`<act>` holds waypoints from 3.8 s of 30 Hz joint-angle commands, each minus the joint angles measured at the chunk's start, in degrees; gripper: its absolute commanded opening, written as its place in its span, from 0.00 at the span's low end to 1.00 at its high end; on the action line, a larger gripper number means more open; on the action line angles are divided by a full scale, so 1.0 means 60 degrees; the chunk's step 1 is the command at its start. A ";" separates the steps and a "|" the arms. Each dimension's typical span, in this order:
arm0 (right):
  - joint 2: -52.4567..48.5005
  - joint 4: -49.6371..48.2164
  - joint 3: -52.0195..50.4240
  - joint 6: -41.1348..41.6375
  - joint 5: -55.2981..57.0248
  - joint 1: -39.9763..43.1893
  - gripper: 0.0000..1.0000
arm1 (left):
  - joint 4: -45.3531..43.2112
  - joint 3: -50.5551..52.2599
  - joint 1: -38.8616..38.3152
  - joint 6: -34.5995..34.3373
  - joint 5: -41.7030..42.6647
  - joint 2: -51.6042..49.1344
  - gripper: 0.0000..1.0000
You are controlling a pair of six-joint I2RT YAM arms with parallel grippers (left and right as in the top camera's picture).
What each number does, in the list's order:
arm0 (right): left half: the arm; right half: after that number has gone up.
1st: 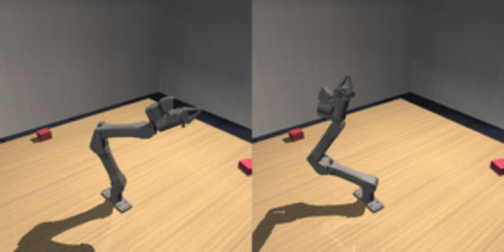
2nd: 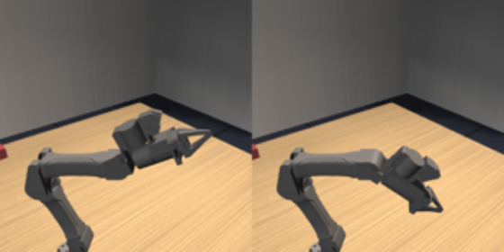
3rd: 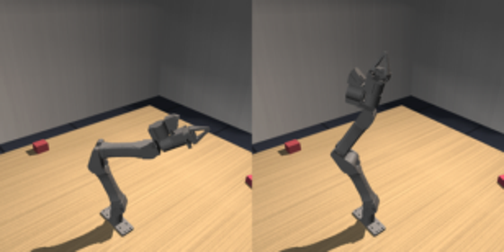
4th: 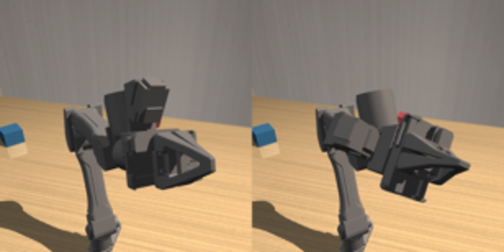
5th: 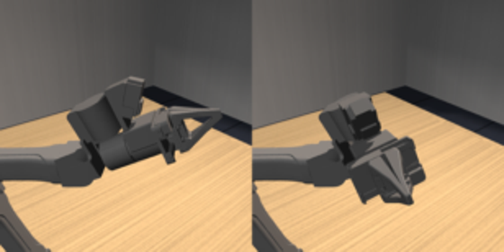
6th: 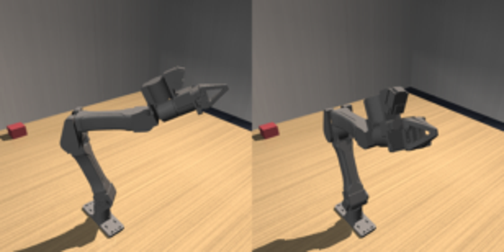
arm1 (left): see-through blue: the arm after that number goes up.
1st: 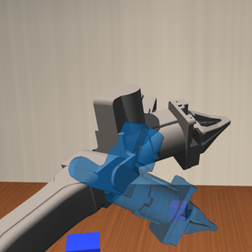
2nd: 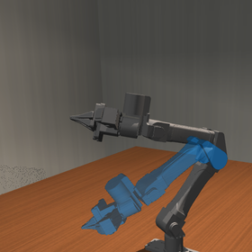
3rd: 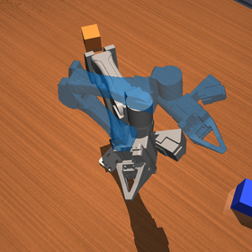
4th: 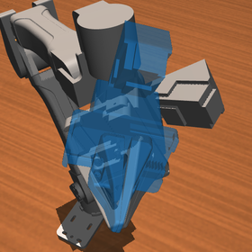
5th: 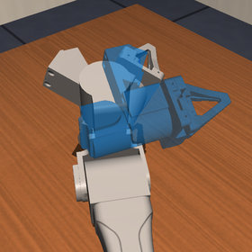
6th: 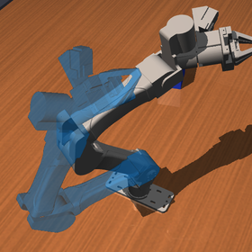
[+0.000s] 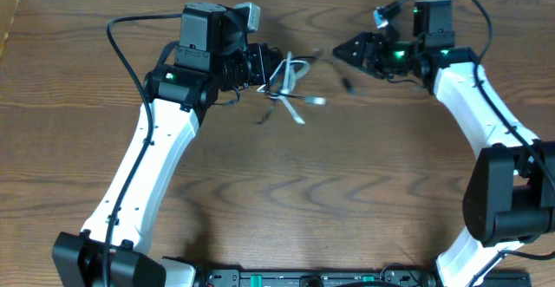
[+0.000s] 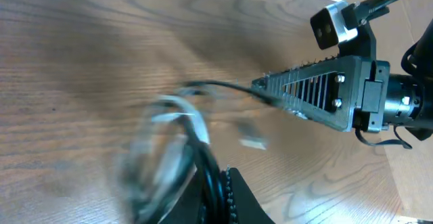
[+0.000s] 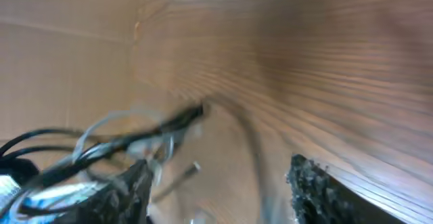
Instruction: Untangle cables
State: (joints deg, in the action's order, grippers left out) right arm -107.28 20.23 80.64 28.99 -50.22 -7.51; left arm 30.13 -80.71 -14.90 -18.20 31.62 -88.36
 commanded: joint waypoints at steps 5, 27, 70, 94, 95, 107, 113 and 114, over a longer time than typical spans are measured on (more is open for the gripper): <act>0.0204 -0.0222 0.0113 -0.0055 -0.0605 -0.0160 0.55 | -0.0011 -0.0026 -0.0011 -0.0160 0.0131 0.0106 0.07; 0.0204 -0.1027 0.0113 -0.0055 -0.0863 -0.1370 0.52 | -0.0044 -0.0022 -0.0011 -0.0273 0.0124 0.0098 0.07; 0.0419 -0.0415 0.0113 -0.0058 0.3085 -0.2918 0.01 | 0.1224 -0.0022 -0.0007 0.0219 0.0656 0.0098 0.07; 0.0692 -0.1461 0.0113 0.0739 0.3493 -0.1869 0.01 | 0.2463 -0.0022 -0.0433 0.4033 0.3657 0.0098 0.07; 0.0539 -0.1501 0.0113 0.0739 0.3537 -0.1920 0.02 | 0.2452 -0.0022 -0.0532 0.4029 0.3657 0.0098 0.07; 0.0605 -0.1293 0.0117 0.0135 0.1792 -0.1315 0.99 | 0.1796 -0.0026 -0.0601 0.2809 0.3617 0.0098 0.07; 0.0965 -0.0663 0.0113 -0.1985 0.0448 -0.1104 0.99 | 0.0769 -0.0026 -0.0342 0.0124 0.3676 0.0098 0.07; 0.0943 -0.0594 0.0113 -0.2488 0.0186 -0.1133 0.99 | 0.0612 -0.0026 -0.0302 -0.0357 0.3767 0.0098 0.07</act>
State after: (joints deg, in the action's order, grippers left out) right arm -103.50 15.92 80.66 24.99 -41.21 -13.65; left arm 35.55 -80.68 -17.58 -8.16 52.27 -88.36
